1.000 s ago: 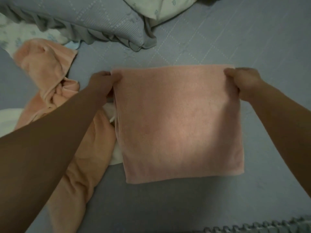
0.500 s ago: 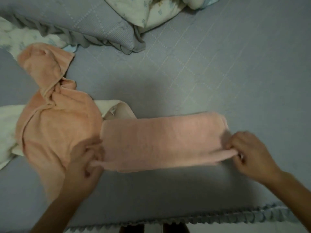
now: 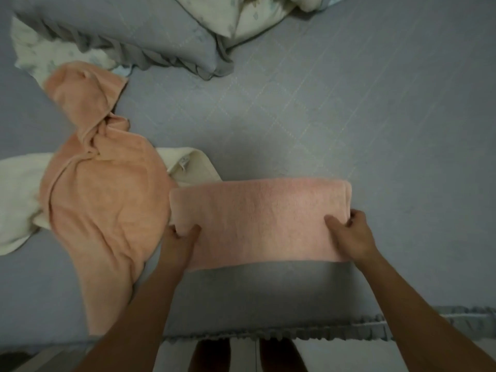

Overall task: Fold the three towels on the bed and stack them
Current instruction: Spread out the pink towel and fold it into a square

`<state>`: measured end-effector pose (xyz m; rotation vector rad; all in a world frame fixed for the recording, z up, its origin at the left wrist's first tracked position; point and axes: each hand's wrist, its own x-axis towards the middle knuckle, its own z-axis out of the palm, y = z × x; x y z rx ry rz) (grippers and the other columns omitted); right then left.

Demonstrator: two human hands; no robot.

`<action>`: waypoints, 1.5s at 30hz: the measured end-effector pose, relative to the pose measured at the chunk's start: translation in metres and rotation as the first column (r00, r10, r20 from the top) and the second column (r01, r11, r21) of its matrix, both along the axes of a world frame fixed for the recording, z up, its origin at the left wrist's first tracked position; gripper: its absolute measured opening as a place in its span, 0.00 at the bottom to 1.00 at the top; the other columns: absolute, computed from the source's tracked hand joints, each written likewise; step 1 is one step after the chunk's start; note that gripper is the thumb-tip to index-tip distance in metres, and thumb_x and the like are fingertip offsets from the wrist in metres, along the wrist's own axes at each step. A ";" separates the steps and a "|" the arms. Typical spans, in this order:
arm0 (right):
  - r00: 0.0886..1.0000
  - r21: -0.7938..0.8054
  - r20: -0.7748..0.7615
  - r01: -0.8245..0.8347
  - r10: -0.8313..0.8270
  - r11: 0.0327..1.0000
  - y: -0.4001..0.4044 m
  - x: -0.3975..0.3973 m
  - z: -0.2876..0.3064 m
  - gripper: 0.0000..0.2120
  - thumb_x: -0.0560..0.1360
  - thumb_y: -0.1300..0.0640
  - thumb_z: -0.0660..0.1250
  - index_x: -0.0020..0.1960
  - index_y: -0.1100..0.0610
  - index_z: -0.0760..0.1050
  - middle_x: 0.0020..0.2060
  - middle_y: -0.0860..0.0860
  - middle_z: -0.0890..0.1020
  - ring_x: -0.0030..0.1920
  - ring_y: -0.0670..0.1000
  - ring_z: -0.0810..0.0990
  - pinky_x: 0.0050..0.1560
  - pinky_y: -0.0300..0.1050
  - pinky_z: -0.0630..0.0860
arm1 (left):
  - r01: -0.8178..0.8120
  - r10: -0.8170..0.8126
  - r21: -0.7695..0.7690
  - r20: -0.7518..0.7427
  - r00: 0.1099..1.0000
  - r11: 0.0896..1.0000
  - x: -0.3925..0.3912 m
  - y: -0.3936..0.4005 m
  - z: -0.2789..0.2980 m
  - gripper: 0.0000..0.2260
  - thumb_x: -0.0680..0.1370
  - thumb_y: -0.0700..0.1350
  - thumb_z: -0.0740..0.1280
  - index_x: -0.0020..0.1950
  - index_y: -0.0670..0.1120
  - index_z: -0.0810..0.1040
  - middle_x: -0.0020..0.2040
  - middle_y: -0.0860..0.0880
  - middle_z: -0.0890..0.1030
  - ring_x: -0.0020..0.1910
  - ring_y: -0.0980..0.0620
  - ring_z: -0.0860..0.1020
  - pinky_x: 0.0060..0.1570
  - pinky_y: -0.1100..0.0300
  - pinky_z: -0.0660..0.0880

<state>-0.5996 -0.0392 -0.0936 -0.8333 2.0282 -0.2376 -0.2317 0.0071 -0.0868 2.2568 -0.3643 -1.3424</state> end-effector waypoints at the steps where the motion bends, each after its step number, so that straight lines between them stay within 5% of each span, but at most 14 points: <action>1: 0.999 0.014 0.015 -0.034 0.034 0.999 -0.002 0.001 0.002 0.25 0.74 0.45 0.70 0.65 0.58 0.72 0.50 0.51 0.77 0.50 0.54 0.77 0.51 0.48 0.72 | 0.032 -0.032 0.012 -0.007 0.999 0.999 -0.001 0.001 0.003 0.15 0.76 0.46 0.70 0.60 0.42 0.75 0.56 0.42 0.82 0.53 0.42 0.81 0.57 0.43 0.78; 7: 0.989 -0.290 -0.131 -0.098 0.062 0.952 -0.020 -0.010 0.024 0.12 0.71 0.45 0.69 0.44 0.53 0.75 0.36 0.47 0.80 0.37 0.51 0.78 0.37 0.44 0.70 | 0.130 -0.130 -0.021 -0.302 0.944 0.991 0.009 0.025 0.014 0.24 0.63 0.43 0.74 0.59 0.44 0.80 0.54 0.43 0.85 0.51 0.45 0.84 0.51 0.48 0.80; 11: 0.985 -0.224 -0.170 -0.077 0.039 0.971 -0.020 -0.014 0.013 0.16 0.72 0.51 0.71 0.57 0.55 0.77 0.44 0.51 0.80 0.44 0.54 0.78 0.47 0.46 0.72 | 0.303 -0.244 0.073 -0.431 0.869 0.950 0.007 0.053 0.004 0.24 0.71 0.43 0.75 0.66 0.49 0.74 0.56 0.48 0.85 0.51 0.49 0.84 0.40 0.57 0.81; 14: 0.966 -0.108 -0.189 0.160 -0.179 0.981 -0.001 -0.011 0.005 0.24 0.72 0.49 0.72 0.62 0.61 0.74 0.54 0.59 0.81 0.52 0.60 0.80 0.55 0.53 0.76 | 0.114 -0.132 -0.072 -0.347 0.929 0.991 0.009 0.043 0.004 0.14 0.75 0.44 0.73 0.60 0.52 0.79 0.54 0.50 0.85 0.53 0.48 0.83 0.43 0.55 0.82; 17: 0.836 0.097 0.051 0.540 -0.546 0.836 0.032 0.016 0.004 0.23 0.73 0.45 0.71 0.54 0.64 0.76 0.45 0.59 0.81 0.42 0.58 0.82 0.41 0.51 0.79 | -0.014 -0.027 -0.182 -0.220 0.975 0.983 0.013 0.013 0.010 0.11 0.75 0.44 0.73 0.57 0.51 0.79 0.51 0.46 0.82 0.49 0.47 0.79 0.45 0.54 0.78; 19: 0.718 0.305 0.272 0.567 -0.640 0.765 0.047 0.047 0.006 0.19 0.76 0.45 0.68 0.50 0.63 0.77 0.41 0.58 0.81 0.38 0.56 0.81 0.38 0.49 0.79 | 0.138 -0.146 -0.187 -0.028 0.989 0.973 0.014 -0.002 0.009 0.15 0.76 0.44 0.72 0.61 0.46 0.76 0.52 0.44 0.79 0.47 0.48 0.77 0.44 0.58 0.75; 21: 0.649 0.327 0.350 0.592 -0.676 0.737 0.053 0.074 0.001 0.17 0.76 0.49 0.69 0.55 0.63 0.76 0.48 0.59 0.82 0.47 0.58 0.81 0.51 0.54 0.80 | 0.361 -0.354 -0.134 0.077 0.932 0.923 0.015 -0.009 0.007 0.14 0.75 0.44 0.72 0.60 0.42 0.78 0.52 0.43 0.82 0.44 0.51 0.78 0.39 0.63 0.74; 25: 0.638 -0.027 0.347 0.740 -0.688 0.673 0.027 0.098 0.009 0.17 0.75 0.62 0.69 0.63 0.66 0.75 0.59 0.59 0.81 0.54 0.54 0.80 0.60 0.48 0.76 | 0.614 -0.600 -0.017 -0.238 0.764 0.789 0.020 -0.011 0.012 0.24 0.70 0.49 0.72 0.64 0.41 0.78 0.51 0.45 0.81 0.42 0.52 0.77 0.35 0.65 0.75; 29: 0.816 -0.208 0.232 0.573 -0.529 0.792 -0.007 0.077 0.020 0.12 0.73 0.56 0.69 0.54 0.60 0.81 0.47 0.52 0.85 0.47 0.49 0.83 0.52 0.45 0.80 | 0.785 -0.692 0.080 -0.423 0.584 0.614 0.003 0.010 0.007 0.24 0.69 0.53 0.69 0.62 0.45 0.78 0.55 0.43 0.82 0.50 0.47 0.79 0.52 0.51 0.76; 32: 0.890 -0.175 0.225 0.438 -0.397 0.882 -0.008 0.066 0.020 0.10 0.73 0.53 0.69 0.50 0.57 0.81 0.42 0.49 0.84 0.42 0.47 0.83 0.45 0.42 0.79 | 0.795 -0.718 0.072 -0.389 0.578 0.602 -0.018 0.020 -0.005 0.19 0.76 0.47 0.70 0.66 0.45 0.75 0.61 0.44 0.80 0.55 0.46 0.80 0.57 0.48 0.79; 35: 0.872 0.061 0.298 0.389 -0.389 0.919 0.031 0.068 0.012 0.08 0.74 0.51 0.69 0.47 0.56 0.79 0.44 0.50 0.85 0.45 0.50 0.84 0.49 0.45 0.80 | 0.694 -0.648 -0.009 -0.367 0.668 0.720 -0.031 0.029 -0.010 0.18 0.77 0.44 0.70 0.66 0.43 0.75 0.58 0.45 0.81 0.45 0.57 0.81 0.41 0.62 0.80; 37: 0.843 0.214 0.342 0.361 -0.416 0.908 0.072 0.075 0.007 0.09 0.74 0.51 0.69 0.48 0.56 0.79 0.48 0.53 0.85 0.48 0.53 0.84 0.53 0.48 0.80 | 0.642 -0.606 -0.030 -0.368 0.705 0.766 -0.030 0.034 -0.014 0.19 0.76 0.46 0.71 0.66 0.44 0.76 0.57 0.47 0.81 0.47 0.55 0.81 0.47 0.58 0.80; 43: 0.714 0.357 0.446 0.412 -0.540 0.839 0.159 0.120 0.017 0.12 0.74 0.56 0.71 0.57 0.55 0.77 0.48 0.52 0.85 0.42 0.50 0.84 0.35 0.40 0.80 | 0.726 -0.628 0.098 -0.433 0.647 0.681 -0.017 0.050 -0.006 0.18 0.75 0.49 0.72 0.63 0.44 0.78 0.50 0.52 0.83 0.49 0.52 0.82 0.44 0.60 0.80; 45: 0.719 0.348 0.401 0.454 -0.568 0.820 0.169 0.125 0.022 0.19 0.74 0.56 0.72 0.63 0.59 0.76 0.52 0.55 0.84 0.46 0.53 0.84 0.40 0.44 0.81 | 0.764 -0.653 0.112 -0.450 0.610 0.636 -0.011 0.050 0.000 0.18 0.74 0.49 0.74 0.61 0.47 0.78 0.51 0.52 0.83 0.51 0.50 0.82 0.46 0.56 0.81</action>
